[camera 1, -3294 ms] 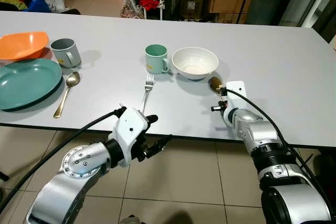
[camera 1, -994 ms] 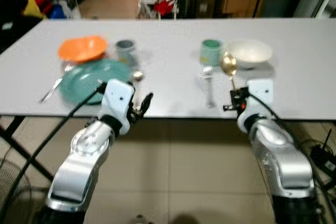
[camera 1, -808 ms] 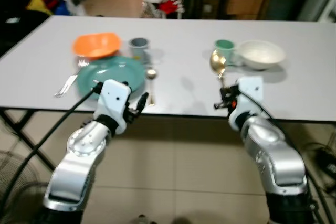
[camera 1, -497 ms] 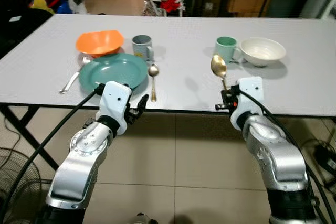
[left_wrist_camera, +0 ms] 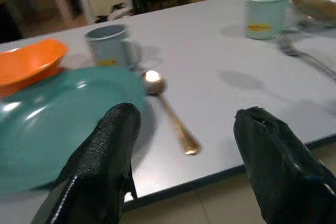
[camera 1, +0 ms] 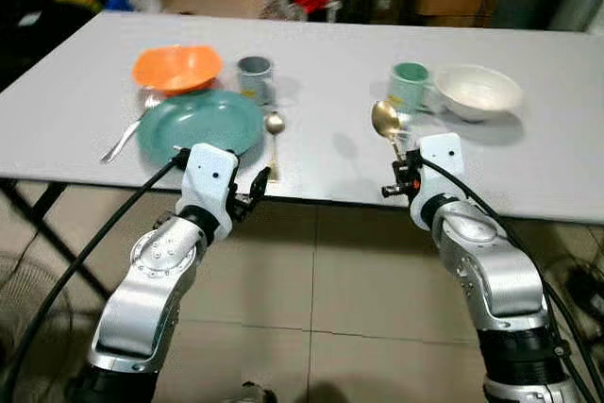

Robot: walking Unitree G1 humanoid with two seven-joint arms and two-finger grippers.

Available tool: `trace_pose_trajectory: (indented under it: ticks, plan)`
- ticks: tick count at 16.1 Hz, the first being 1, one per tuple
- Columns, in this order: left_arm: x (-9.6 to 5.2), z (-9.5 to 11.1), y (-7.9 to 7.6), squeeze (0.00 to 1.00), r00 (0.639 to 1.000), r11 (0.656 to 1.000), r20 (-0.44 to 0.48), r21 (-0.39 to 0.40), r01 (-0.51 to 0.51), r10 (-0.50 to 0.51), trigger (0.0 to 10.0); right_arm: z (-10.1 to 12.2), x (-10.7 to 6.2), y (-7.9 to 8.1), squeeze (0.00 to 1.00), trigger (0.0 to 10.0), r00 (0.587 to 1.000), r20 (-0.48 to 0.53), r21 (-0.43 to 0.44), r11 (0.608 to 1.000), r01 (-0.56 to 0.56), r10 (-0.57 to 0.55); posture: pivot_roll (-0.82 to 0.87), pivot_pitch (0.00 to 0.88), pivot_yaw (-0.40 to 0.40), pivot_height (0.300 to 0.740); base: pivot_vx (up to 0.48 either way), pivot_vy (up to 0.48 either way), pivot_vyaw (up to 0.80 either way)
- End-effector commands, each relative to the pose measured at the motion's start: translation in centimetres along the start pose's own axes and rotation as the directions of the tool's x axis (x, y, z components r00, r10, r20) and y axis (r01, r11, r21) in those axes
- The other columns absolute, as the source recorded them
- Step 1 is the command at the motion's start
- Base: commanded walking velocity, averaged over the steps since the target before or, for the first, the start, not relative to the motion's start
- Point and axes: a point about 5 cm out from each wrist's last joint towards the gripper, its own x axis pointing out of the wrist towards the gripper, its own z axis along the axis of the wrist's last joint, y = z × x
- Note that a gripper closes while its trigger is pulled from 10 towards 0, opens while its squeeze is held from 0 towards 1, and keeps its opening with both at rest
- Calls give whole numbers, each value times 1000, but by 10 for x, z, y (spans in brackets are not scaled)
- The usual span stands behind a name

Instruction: Setting the table

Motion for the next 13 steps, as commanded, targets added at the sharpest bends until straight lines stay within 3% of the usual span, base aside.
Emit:
trace_pose_trajectory:
  ticks: [1,8,10,13]
  plan:
    - [-1,2,3,0,1000,1000,8,0,-5,5,10000,7,2,4,0,10000,1000,16,8,1000,-15,14,104,0,25,740,292,0,0]
    - [-4,-1,2,0,999,999,-4,27,33,-33,10000,2,5,7,0,10000,1000,-24,-7,1000,-12,12,110,0,23,740,289,0,0]
    - [-4,-2,1,0,999,998,-12,30,52,-52,10000,-2,7,6,0,10000,999,-53,-7,1000,8,-8,112,0,22,740,0,0,0]
    - [-7,-1,0,0,993,992,-8,45,119,-119,10000,-6,24,6,0,10000,993,-101,52,997,60,-55,116,0,33,740,0,0,0]
